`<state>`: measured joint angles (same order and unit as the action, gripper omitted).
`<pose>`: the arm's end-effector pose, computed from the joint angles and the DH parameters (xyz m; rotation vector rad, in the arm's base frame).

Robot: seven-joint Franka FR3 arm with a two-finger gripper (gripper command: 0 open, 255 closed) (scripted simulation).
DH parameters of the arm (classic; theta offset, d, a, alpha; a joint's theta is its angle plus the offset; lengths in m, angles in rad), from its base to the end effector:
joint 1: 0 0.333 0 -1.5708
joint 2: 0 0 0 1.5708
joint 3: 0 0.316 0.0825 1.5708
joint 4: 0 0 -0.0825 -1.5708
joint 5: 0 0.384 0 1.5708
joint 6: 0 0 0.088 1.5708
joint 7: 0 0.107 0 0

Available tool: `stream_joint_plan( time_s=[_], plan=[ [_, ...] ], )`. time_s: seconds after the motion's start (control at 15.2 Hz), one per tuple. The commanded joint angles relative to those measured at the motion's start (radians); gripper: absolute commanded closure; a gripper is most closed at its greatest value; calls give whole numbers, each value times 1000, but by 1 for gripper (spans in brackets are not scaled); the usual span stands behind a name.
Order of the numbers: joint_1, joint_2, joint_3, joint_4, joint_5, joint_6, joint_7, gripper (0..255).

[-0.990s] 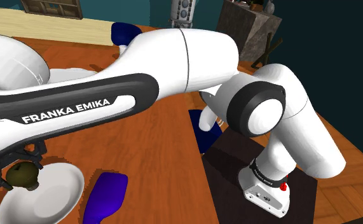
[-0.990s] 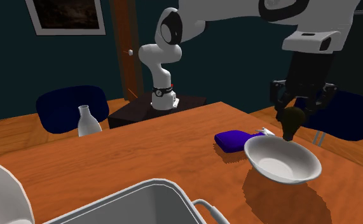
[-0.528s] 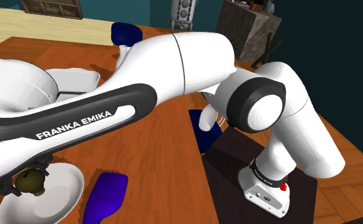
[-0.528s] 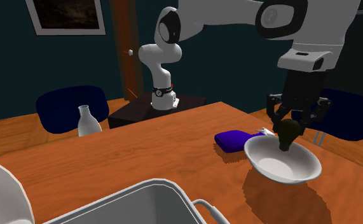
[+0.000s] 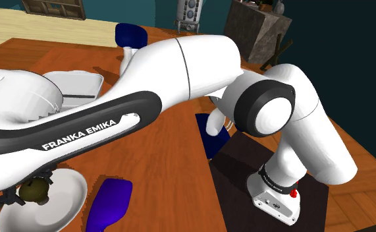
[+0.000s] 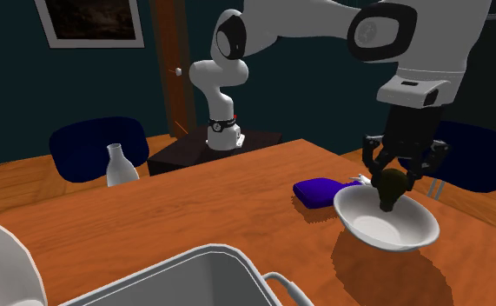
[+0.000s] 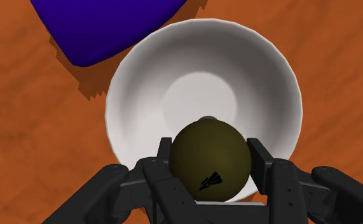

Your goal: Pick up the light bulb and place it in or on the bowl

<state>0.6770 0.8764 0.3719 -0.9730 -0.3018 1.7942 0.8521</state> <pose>0.4917 0.5933 0.3562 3.1193 0.2206 0.0032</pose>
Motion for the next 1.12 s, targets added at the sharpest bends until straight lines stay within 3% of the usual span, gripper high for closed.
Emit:
stream_joint_plan(
  time_s=[0.0,0.07,0.4,0.66,1.06],
  plan=[
    [0,0,0,0,0,0,0,255],
    [0,0,0,0,0,0,0,0],
    [0,0,0,0,0,0,0,0],
    [27,9,0,149,5,-134,-17,0],
    [28,9,0,149,5,-134,-17,0]
  ],
)
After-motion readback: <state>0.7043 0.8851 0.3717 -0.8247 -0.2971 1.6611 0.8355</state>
